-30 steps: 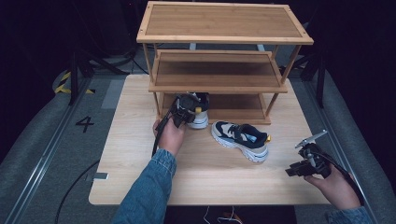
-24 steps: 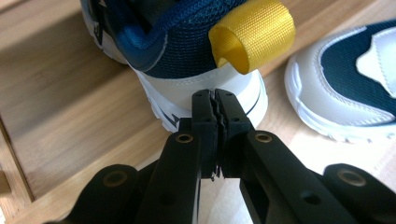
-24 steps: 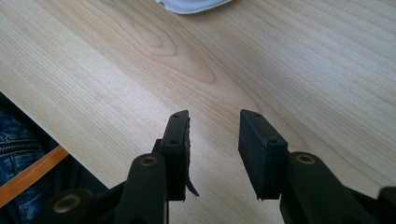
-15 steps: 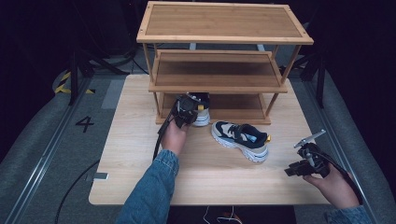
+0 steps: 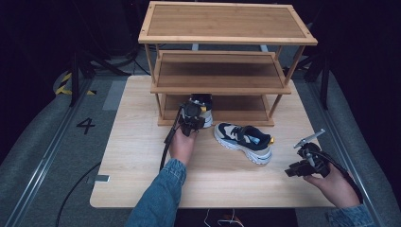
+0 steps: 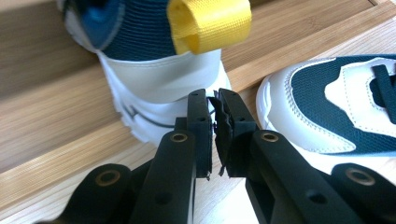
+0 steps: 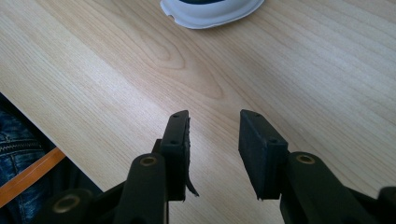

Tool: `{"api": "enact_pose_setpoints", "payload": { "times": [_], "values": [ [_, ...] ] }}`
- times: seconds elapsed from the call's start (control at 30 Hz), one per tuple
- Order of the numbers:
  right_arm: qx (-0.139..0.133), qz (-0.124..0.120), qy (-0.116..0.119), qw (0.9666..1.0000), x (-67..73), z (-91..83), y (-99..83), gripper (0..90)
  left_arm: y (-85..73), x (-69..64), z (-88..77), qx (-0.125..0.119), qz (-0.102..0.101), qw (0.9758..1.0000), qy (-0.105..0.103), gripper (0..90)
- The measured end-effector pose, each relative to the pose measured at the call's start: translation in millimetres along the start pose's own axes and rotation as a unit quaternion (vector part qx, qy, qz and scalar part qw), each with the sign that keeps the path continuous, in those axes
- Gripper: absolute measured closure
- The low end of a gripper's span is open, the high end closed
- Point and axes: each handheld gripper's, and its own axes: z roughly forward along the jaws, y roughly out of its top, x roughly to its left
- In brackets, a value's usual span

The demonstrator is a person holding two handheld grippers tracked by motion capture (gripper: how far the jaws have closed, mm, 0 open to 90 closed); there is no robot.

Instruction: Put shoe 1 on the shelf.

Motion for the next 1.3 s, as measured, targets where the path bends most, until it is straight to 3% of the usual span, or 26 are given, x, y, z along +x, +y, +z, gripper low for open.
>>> {"api": "enact_pose_setpoints", "payload": {
  "times": [0.13, 0.3, 0.5, 0.7, 1.03, 1.2, 1.3],
  "values": [
    [-0.002, 0.001, 0.0, 1.0, -1.1, -1.1, -0.2, 64.0, 2.7, 5.0, 6.9, 0.002, -0.013, 0.9999, 0.006, 86.2],
    [-0.003, 0.005, 0.0, 1.0, -3.8, -1.6, -3.1, 63.9, 7.1, 7.2, 13.3, -0.001, -0.009, 0.9997, 0.021, 86.2],
    [-0.007, 0.011, 0.0, 0.9999, -4.0, -4.1, -6.7, 63.9, 10.9, 10.3, 20.7, -0.006, -0.026, 0.9996, 0.007, 84.1],
    [-0.008, 0.009, -0.002, 0.9999, -3.9, -5.5, -7.6, 63.8, 10.7, 7.9, 17.4, 0.003, -0.02, 0.9998, 0.001, 75.7],
    [-0.019, 0.001, -0.006, 0.9998, -1.3, -9.9, 1.5, 61.9, -1.5, 4.3, -27.9, 0.004, 0.007, 0.9999, -0.009, 59.7],
    [-0.023, -0.005, -0.004, 0.9997, 0.6, -11.6, 10.0, 60.2, -12.6, 5.6, -58.3, 0.025, 0.039, 0.9983, -0.034, 52.4],
    [-0.029, -0.01, -0.002, 0.9995, -0.3, -12.6, 15.2, 59.3, -21.0, 7.4, -73.9, 0.033, 0.042, 0.9976, -0.043, 49.6]
  ]
}}
